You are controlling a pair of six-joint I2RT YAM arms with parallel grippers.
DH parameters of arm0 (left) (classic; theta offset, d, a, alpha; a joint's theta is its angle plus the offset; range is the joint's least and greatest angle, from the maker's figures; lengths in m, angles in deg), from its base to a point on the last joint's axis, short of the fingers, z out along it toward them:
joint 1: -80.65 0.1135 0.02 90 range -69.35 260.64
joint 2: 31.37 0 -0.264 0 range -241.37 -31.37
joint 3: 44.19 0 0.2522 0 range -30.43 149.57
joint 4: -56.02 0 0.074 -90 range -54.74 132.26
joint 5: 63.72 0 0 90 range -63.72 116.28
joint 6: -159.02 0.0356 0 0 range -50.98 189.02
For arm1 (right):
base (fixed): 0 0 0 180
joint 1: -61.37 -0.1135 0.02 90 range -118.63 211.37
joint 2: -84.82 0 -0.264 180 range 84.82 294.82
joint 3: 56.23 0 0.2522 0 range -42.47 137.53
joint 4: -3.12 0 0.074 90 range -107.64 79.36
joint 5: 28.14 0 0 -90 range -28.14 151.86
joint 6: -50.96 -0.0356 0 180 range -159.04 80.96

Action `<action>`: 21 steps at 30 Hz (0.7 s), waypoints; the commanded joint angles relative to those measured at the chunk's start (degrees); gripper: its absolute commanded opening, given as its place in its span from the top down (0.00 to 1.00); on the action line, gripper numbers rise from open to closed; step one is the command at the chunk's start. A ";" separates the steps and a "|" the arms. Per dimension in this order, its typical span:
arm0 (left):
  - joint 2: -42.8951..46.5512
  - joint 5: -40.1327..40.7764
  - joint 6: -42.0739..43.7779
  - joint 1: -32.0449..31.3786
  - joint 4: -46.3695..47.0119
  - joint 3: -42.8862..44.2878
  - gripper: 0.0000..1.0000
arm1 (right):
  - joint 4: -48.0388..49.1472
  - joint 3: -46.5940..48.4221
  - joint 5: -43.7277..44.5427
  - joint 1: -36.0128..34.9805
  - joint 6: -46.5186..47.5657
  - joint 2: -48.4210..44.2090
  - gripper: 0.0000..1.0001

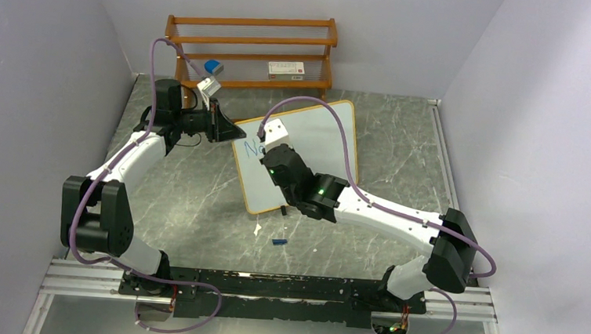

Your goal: Write a sentence on the whiteboard

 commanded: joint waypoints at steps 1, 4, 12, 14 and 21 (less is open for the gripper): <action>-2.74 6.99 8.49 -2.17 -5.82 -1.91 0.95 | 2.26 1.29 1.78 0.71 0.21 0.48 1.00; -2.71 7.02 8.57 -2.17 -5.79 -1.94 0.95 | 2.40 1.09 2.00 0.73 0.21 0.36 1.00; -2.72 7.04 8.57 -2.17 -5.96 -1.90 0.95 | 2.95 1.01 1.88 1.05 0.36 0.25 1.00; -2.74 7.06 8.55 -2.17 -5.88 -1.97 0.95 | 2.89 1.17 1.72 1.17 0.38 0.46 1.00; -2.64 7.12 8.66 -2.17 -6.04 -1.84 0.95 | 1.73 1.17 1.44 1.17 -0.18 0.54 1.00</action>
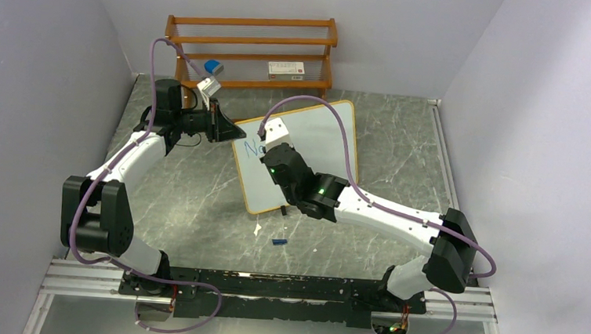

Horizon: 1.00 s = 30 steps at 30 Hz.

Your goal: Write a sentence on the whiteboard

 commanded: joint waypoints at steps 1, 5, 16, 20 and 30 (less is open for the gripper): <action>-2.66 7.03 8.68 -2.17 -6.02 -1.91 0.95 | 0.46 1.12 1.27 0.84 -0.62 0.39 1.00; -2.73 7.25 8.73 -2.17 -6.11 -1.91 0.95 | -1.06 0.86 0.95 0.88 -1.12 0.08 1.00; -2.81 7.35 8.89 -2.17 -6.43 -1.75 0.95 | -3.01 -1.32 1.05 0.91 -2.85 -0.85 1.00; -2.84 7.36 8.84 -2.17 -6.33 -1.76 0.95 | -3.42 -2.04 1.12 0.97 -3.19 -1.22 1.00; -3.02 7.35 8.92 -2.17 -6.37 -1.74 0.95 | -3.78 -2.70 1.06 1.19 -3.57 -1.62 1.00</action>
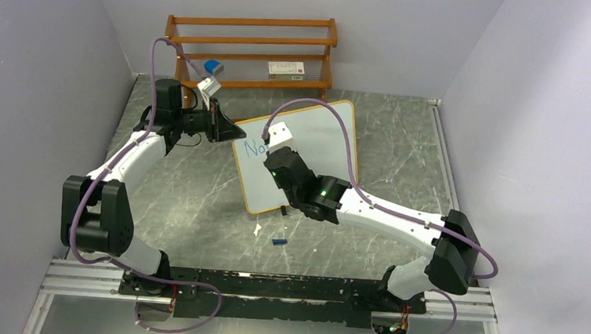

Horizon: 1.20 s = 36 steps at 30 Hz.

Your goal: Write a sentence on the whiteboard

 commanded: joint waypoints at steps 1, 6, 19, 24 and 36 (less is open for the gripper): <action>-2.89 7.35 8.44 -2.17 -5.97 -1.91 0.95 | -1.12 -0.96 1.12 1.07 -0.87 -0.68 1.00; -3.04 7.19 8.45 -2.17 -5.90 -1.94 0.95 | -0.58 -1.06 1.16 1.37 -0.53 -0.67 1.00; -3.04 7.10 8.50 -2.26 -6.10 -1.85 0.95 | 2.64 0.84 1.20 1.98 1.76 -0.23 1.00; -3.15 7.11 8.63 -2.26 -6.18 -1.84 0.95 | 3.30 1.13 1.28 2.04 2.15 -0.31 1.00; -3.02 7.26 8.65 -2.35 -6.24 -1.87 0.95 | 4.33 1.99 0.84 2.11 2.60 -0.13 1.00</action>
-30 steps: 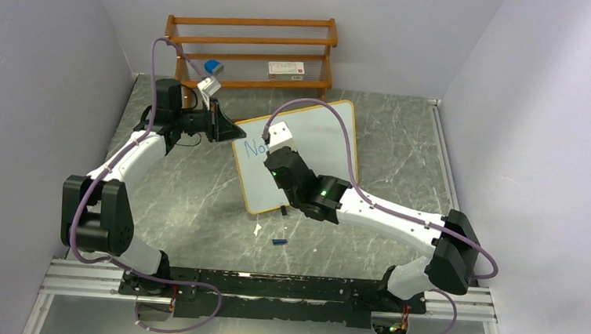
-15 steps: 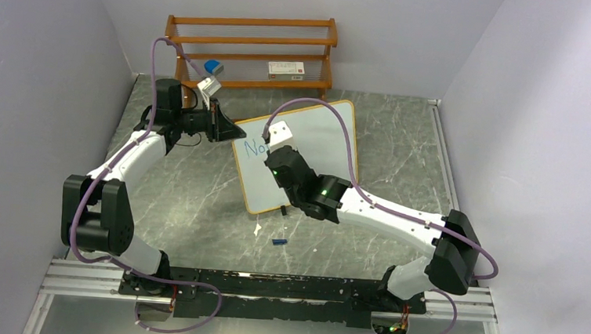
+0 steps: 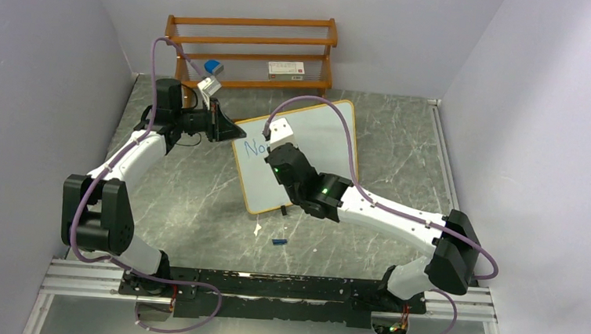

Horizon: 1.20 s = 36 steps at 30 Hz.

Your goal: Write a sentence on the whiteboard

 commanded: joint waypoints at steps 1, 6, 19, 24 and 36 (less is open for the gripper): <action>-2.55 7.23 8.68 -2.35 -6.14 -2.21 0.95 | 2.76 1.79 1.08 1.24 0.49 0.02 1.00; -2.56 7.27 8.67 -2.35 -6.18 -2.14 0.95 | 3.08 2.14 1.09 1.29 0.67 0.25 1.00; -2.69 8.06 8.80 -2.35 -6.65 -1.97 0.95 | 1.58 1.11 -0.99 1.27 0.10 -1.83 1.00; -2.76 8.38 8.96 -2.35 -6.85 -1.81 0.95 | 0.15 -0.32 -2.43 1.28 -0.44 -3.65 1.00; -2.85 8.61 9.06 -2.35 -7.03 -1.71 0.95 | 0.31 -3.87 -6.33 7.63 -1.88 -7.55 1.00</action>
